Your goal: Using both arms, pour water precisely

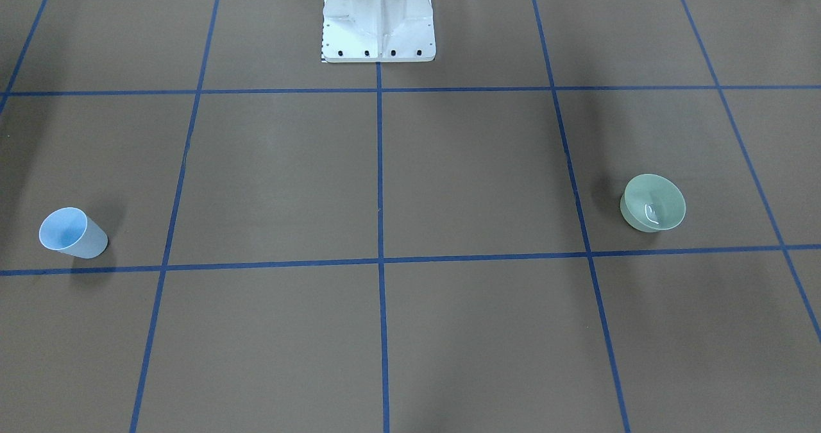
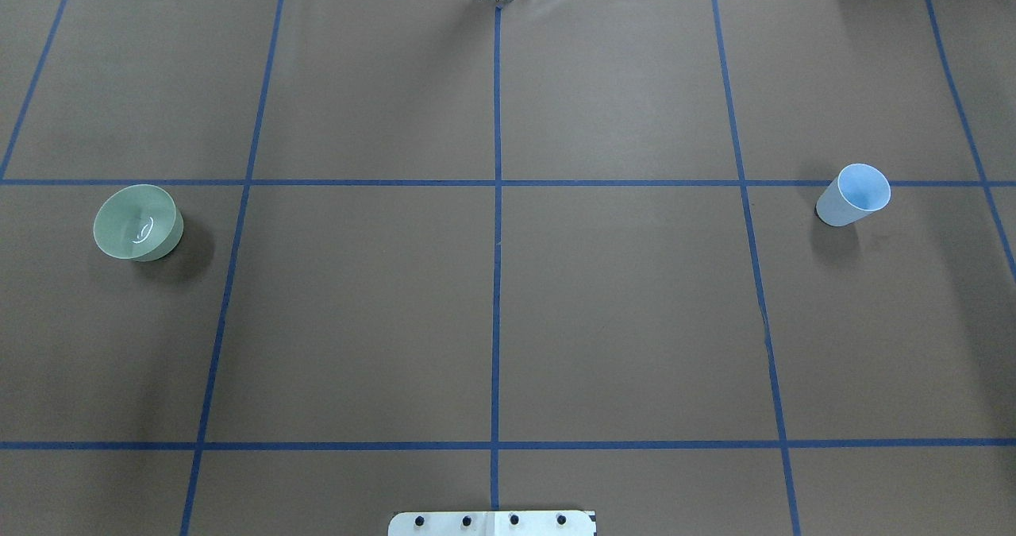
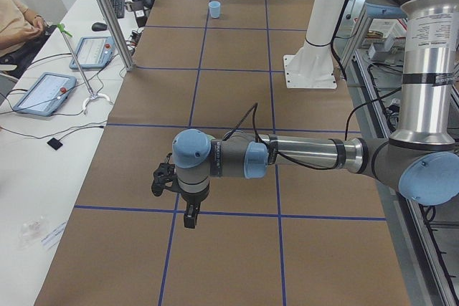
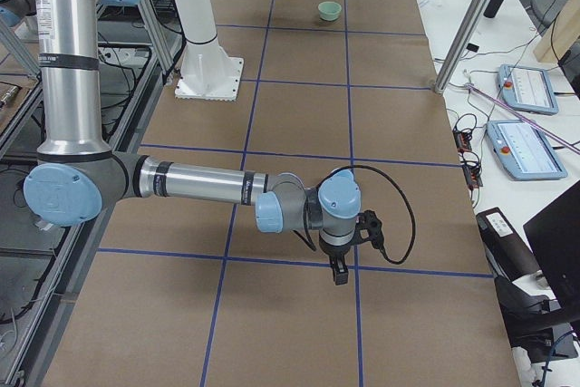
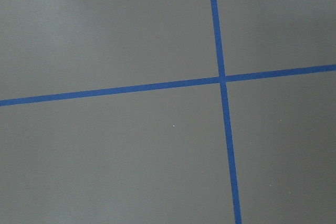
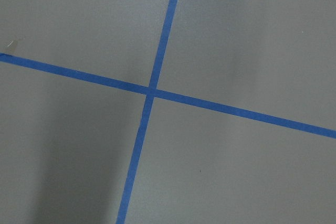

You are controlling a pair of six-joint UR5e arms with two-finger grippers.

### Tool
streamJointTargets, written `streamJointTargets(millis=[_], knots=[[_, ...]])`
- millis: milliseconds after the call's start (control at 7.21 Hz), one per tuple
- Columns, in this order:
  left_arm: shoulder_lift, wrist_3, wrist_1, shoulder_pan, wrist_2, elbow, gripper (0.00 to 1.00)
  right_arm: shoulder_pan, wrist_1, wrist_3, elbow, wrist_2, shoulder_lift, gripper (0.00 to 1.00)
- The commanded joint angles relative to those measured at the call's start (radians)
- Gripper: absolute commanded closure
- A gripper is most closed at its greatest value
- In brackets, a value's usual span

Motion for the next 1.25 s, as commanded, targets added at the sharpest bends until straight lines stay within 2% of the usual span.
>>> streamJointTargets(millis=[0, 416, 693, 832, 1109], knots=[[0.000, -0.001, 0.001, 0.001, 0.001, 0.000, 0.00, 0.000, -0.001, -0.006, 0.000, 0.008, 0.002, 0.00], [0.000, -0.001, -0.001, 0.001, 0.001, 0.000, 0.00, 0.000, 0.008, -0.011, 0.005, 0.000, -0.023, 0.00], [0.002, -0.001, 0.001, 0.001, 0.001, 0.000, 0.00, 0.000, 0.009, -0.011, 0.050, 0.003, -0.029, 0.00], [0.003, 0.000, 0.001, 0.001, 0.000, 0.000, 0.00, 0.000, 0.006, -0.017, 0.104, -0.001, -0.056, 0.00], [0.006, 0.000, -0.001, 0.001, 0.000, -0.001, 0.00, 0.000, 0.003, -0.014, 0.110, 0.000, -0.061, 0.00]])
